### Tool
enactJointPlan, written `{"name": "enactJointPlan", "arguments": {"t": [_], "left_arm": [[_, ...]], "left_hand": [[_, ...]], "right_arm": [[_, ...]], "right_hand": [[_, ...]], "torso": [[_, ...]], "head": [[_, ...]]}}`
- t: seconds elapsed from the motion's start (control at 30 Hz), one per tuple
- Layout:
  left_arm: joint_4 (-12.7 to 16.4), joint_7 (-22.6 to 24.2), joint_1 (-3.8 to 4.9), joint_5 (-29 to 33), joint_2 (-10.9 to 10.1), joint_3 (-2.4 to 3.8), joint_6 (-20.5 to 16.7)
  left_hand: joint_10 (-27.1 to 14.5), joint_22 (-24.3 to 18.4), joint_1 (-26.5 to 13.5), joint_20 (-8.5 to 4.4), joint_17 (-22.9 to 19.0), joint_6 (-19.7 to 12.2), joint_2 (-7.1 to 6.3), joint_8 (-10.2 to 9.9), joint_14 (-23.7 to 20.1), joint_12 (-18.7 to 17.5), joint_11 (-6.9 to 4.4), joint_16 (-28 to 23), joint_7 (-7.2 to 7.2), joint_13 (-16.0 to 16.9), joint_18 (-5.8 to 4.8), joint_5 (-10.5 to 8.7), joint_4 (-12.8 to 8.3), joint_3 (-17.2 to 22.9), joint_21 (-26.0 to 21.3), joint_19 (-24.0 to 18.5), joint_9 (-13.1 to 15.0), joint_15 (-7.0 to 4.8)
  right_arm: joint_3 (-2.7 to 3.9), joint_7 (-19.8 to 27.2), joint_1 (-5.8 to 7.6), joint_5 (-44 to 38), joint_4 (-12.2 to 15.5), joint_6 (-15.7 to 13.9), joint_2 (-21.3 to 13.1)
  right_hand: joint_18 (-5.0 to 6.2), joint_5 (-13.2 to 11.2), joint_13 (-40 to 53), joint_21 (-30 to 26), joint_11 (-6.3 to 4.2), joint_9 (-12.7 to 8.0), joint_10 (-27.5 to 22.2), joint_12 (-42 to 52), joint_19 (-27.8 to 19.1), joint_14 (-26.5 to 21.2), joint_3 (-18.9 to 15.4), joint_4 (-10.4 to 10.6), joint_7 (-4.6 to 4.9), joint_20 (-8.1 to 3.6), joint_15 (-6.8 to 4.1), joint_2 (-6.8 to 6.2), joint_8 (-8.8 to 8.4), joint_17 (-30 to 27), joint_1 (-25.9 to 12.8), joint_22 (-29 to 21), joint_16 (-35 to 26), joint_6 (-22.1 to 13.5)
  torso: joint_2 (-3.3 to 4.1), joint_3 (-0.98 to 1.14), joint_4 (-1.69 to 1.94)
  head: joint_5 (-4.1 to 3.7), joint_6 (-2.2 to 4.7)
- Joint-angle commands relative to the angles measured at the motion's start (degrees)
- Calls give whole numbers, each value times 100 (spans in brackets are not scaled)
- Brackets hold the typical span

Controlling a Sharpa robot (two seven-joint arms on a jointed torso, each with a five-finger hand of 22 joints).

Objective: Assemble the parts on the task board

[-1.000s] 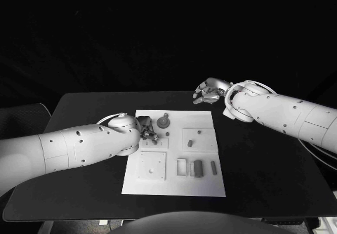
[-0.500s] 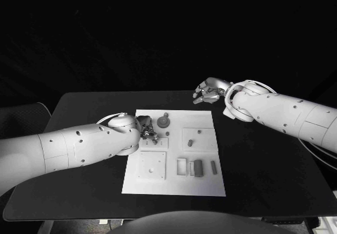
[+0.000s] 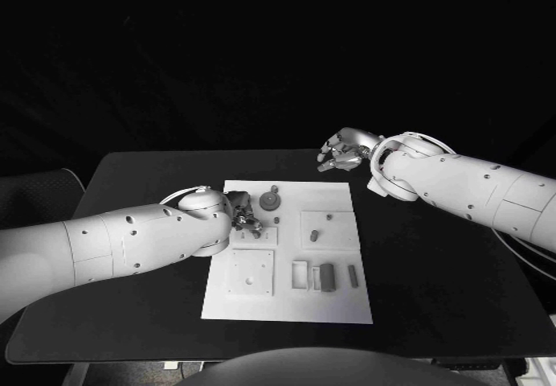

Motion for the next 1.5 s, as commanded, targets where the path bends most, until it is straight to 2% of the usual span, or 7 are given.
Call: {"name": "enactJointPlan", "arguments": {"t": [0.03, 0.57, 0.83, 1.2, 1.33, 1.4, 1.5], "left_arm": [[15, 16, -1, -30, -1, 2, 101], [-19, -25, -2, -40, -24, 3, 133], [-31, -40, -3, -46, -32, 3, 112], [-34, -17, -4, -6, -23, 3, 109], [-35, -13, -4, 20, -20, 3, 93], [-38, -10, -4, 31, -21, 3, 79], [-40, -4, -4, 33, -21, 3, 58]], "left_hand": [[42, 52, 28, -11, -8, 62, -44, 20, 6, 24, -18, 18, 26, -7, 411, -18, 16, 5, -18, 14, -6, -32], [39, 62, 108, -11, 14, 64, -16, 18, 17, 47, -17, 37, 26, -32, 410, -16, -52, 19, -12, 16, -8, -31], [43, 69, 151, -9, 35, 77, 39, 24, 32, 63, -20, 57, 23, -53, 406, 2, -107, 17, -4, 20, -6, -32], [40, 68, 31, 0, 22, 81, -6, 20, 29, 80, -19, 57, 24, -94, 397, -31, -41, -33, -10, 18, -12, -31], [35, 67, -22, -3, 10, 80, -50, 16, 22, 92, -20, 53, 23, -113, 399, -136, 2, -44, -15, 18, -16, -32], [30, 65, -59, -9, 2, 79, -92, 13, 18, 106, -22, 53, 22, -132, 405, -352, 52, -45, -23, 16, -17, -34], [21, 63, -97, -14, -4, 77, -168, 9, 16, 124, -23, 53, 21, -158, 410, -563, 144, -21, -32, 17, -19, -37]], "right_arm": [[2, 48, 0, -15, 7, 65, -4], [2, 50, 0, -15, 27, 66, -11], [2, 52, 0, -15, 28, 67, -10], [2, 51, 0, -15, 27, 71, -9], [2, 51, 0, -15, 23, 71, -8], [2, 51, 0, -15, 21, 71, -8], [2, 51, 0, -15, 24, 72, -9]], "right_hand": [[77, 14, -9, -33, 9, 5, -30, -36, -19, -6, 32, -12, 72, 15, -35, -49, -21, -10, 4, 65, -30, 17], [77, 14, -10, -34, 11, 5, -31, -36, -18, -7, 32, -9, 74, 16, -34, -51, -27, -11, -1, 65, -31, 11], [77, 14, -10, -34, 11, 6, -32, -36, -18, -7, 32, -8, 74, 16, -33, -51, -28, -12, -4, 65, -31, 10], [77, 14, -10, -35, 12, 8, -32, -36, -18, -7, 31, -7, 75, 17, -33, -51, -30, -12, -8, 65, -31, 10], [77, 14, -10, -35, 12, 8, -32, -36, -18, -7, 31, -6, 75, 17, -32, -52, -30, -12, -9, 65, -31, 10], [77, 14, -11, -35, 12, 8, -32, -36, -18, -7, 31, -6, 75, 17, -32, -52, -30, -13, -9, 65, -31, 10], [77, 14, -11, -35, 12, 9, -32, -36, -18, -7, 31, -6, 75, 17, -32, -52, -31, -13, -10, 65, -31, 10]], "torso": [[-1, -1, 2], [0, -4, 5], [1, -2, 3], [0, 0, -2], [-1, 3, -4], [-1, 3, -3], [-1, 3, -4]], "head": [[0, -5], [14, -8], [17, -12], [19, -10], [17, -12], [15, -12], [12, -12]]}}
